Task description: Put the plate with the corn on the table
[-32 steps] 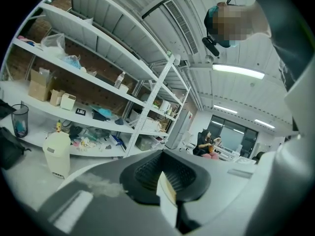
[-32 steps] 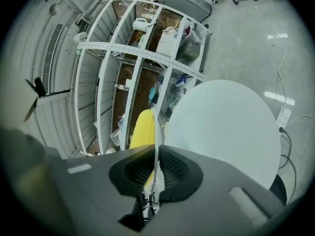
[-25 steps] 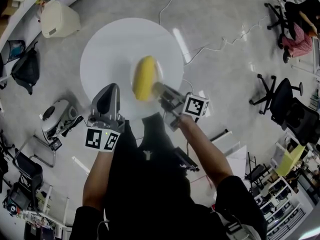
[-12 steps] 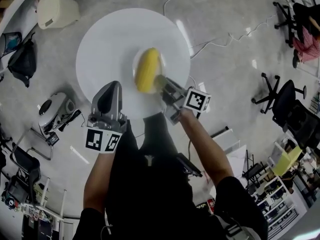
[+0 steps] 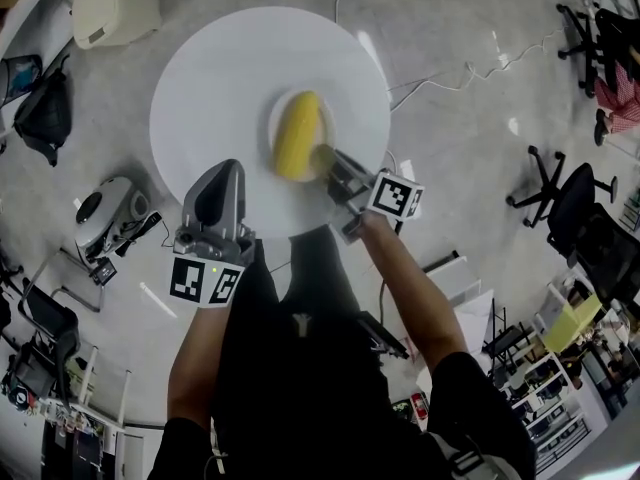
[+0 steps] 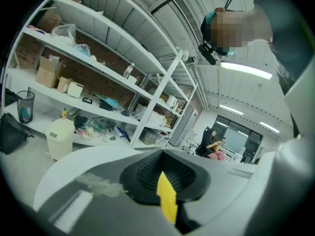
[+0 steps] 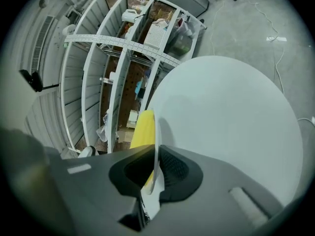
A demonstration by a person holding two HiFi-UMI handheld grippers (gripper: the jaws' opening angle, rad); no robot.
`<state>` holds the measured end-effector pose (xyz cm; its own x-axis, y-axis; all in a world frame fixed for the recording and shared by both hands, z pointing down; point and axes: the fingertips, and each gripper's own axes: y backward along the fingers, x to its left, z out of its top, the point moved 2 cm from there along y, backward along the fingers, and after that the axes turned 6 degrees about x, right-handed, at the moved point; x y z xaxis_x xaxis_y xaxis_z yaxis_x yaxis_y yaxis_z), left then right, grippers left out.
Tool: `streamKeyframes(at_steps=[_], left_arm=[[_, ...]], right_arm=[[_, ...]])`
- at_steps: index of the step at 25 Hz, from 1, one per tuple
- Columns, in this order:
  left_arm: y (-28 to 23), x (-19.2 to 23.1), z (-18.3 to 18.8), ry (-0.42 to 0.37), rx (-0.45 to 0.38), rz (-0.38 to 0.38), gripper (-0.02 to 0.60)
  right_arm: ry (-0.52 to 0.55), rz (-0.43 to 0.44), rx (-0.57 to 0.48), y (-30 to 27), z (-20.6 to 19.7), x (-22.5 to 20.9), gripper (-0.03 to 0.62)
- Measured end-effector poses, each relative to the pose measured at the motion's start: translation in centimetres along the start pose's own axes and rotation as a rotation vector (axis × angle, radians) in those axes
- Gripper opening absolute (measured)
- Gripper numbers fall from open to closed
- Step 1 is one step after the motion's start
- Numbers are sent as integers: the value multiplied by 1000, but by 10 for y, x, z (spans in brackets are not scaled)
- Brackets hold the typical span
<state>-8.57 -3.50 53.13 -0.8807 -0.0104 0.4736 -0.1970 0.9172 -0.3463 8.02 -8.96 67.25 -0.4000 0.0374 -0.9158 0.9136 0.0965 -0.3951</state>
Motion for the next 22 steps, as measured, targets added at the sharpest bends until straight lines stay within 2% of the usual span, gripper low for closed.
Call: streamKeyframes(at_steps=[4,9,12,19,22], left_arm=[[-2,-1,-5,8,1,-5,6],[-6,-4,-10,16,6,-15,6],[-8,-5,-12,20,7,-15,6],[-11,-7,-15,26,12,-15,6],[-13,-7,-15,27,14,-17,6]], right_arm=[[-8,-34,12,0,-3,-10,34],[-8,10,3,-6,0,-10,34],[-1,-2,7,-6,1,-13,34],[67,-151,35,-1,3,-24,28],[82,-183,35,-1,5,-24,26]])
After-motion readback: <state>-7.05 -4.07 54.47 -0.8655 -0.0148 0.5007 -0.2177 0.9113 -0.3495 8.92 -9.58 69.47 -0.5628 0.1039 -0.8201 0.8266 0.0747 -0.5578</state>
